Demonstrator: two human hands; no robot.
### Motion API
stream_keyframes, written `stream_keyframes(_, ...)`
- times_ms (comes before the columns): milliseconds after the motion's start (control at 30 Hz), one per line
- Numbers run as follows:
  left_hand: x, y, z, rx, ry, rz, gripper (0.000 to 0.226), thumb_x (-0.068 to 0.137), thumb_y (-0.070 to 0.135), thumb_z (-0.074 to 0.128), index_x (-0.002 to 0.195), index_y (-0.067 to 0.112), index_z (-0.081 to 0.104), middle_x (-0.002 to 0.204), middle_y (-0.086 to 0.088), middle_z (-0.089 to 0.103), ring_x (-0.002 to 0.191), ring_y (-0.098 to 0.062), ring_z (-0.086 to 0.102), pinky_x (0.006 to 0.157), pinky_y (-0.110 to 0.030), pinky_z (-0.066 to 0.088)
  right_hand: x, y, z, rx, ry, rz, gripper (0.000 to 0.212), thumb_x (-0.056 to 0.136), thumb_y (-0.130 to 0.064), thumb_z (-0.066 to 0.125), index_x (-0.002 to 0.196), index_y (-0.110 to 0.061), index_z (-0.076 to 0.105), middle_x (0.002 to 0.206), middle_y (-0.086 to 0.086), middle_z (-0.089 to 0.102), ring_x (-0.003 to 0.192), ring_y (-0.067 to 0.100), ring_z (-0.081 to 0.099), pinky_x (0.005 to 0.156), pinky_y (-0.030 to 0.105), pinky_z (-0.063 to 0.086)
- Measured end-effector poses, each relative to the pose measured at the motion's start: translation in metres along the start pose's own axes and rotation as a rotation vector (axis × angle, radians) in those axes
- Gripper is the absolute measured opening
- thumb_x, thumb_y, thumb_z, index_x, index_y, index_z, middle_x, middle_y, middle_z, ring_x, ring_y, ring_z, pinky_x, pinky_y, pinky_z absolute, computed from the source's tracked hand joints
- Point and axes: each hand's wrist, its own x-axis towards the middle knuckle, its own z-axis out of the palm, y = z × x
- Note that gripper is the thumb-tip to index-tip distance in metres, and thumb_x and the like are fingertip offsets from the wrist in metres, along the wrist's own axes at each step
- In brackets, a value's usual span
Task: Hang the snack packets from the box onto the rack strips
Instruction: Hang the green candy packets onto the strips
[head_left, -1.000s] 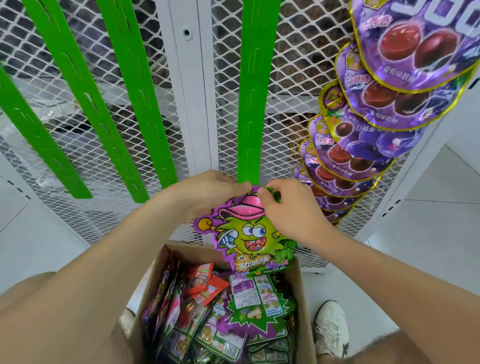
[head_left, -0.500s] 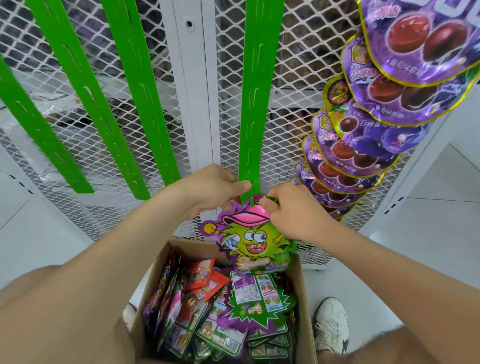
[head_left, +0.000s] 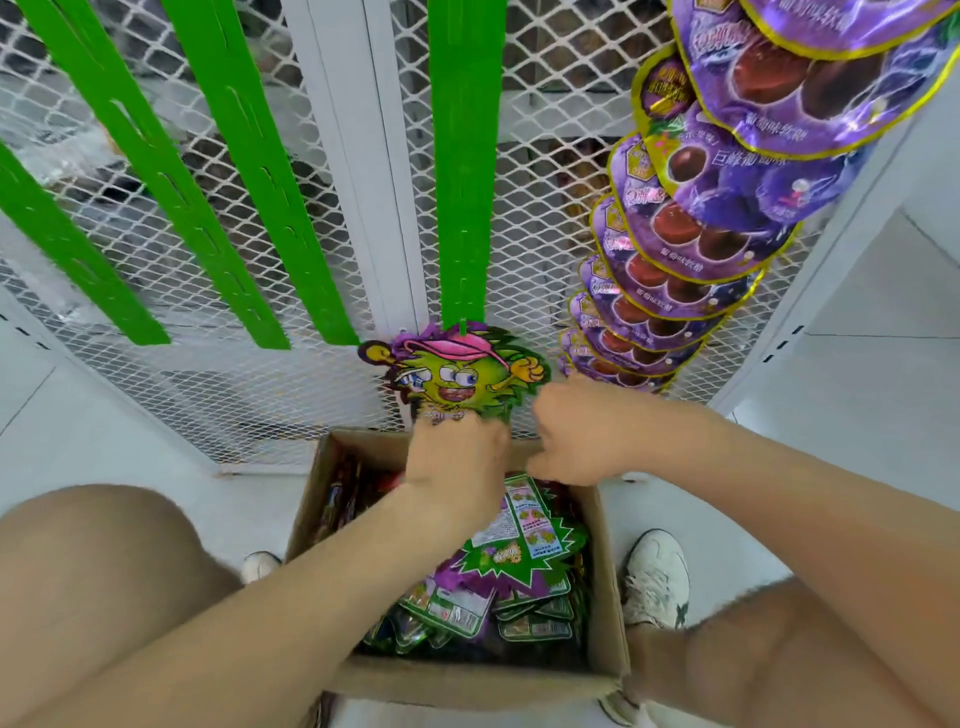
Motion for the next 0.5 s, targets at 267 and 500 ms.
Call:
stream_keyframes(267, 0.016, 0.028, 0.115, -0.085, -0.404, 0.363, 0.041, 0.096, 0.044, 0.072, 0.125, 0.016, 0.062, 0.12, -0.008, 0.069, 0.11, -0.033, 0.066, 0.089, -0.046, 0.057, 0.001, 0.031, -0.004, -0.069, -0.129, -0.025, 0.05, 0.1, -0.035, 0.059, 0.06, -0.011, 0.042, 0.058, 0.004, 0.037, 0.054, 0.02, 0.036, 0.048, 0.032, 0.028)
stream_keyframes(500, 0.02, 0.017, 0.112, -0.121, -0.352, 0.414, 0.06, 0.088, 0.052, 0.075, 0.136, 0.022, 0.056, 0.122, -0.001, 0.068, 0.109, -0.025, 0.066, 0.076, -0.036, 0.047, 0.007, 0.025, 0.004, -0.038, -0.161, -0.053, 0.049, 0.101, -0.039, 0.058, 0.063, -0.012, 0.045, 0.064, 0.004, 0.044, 0.058, 0.022, 0.042, 0.058, 0.033, 0.039)
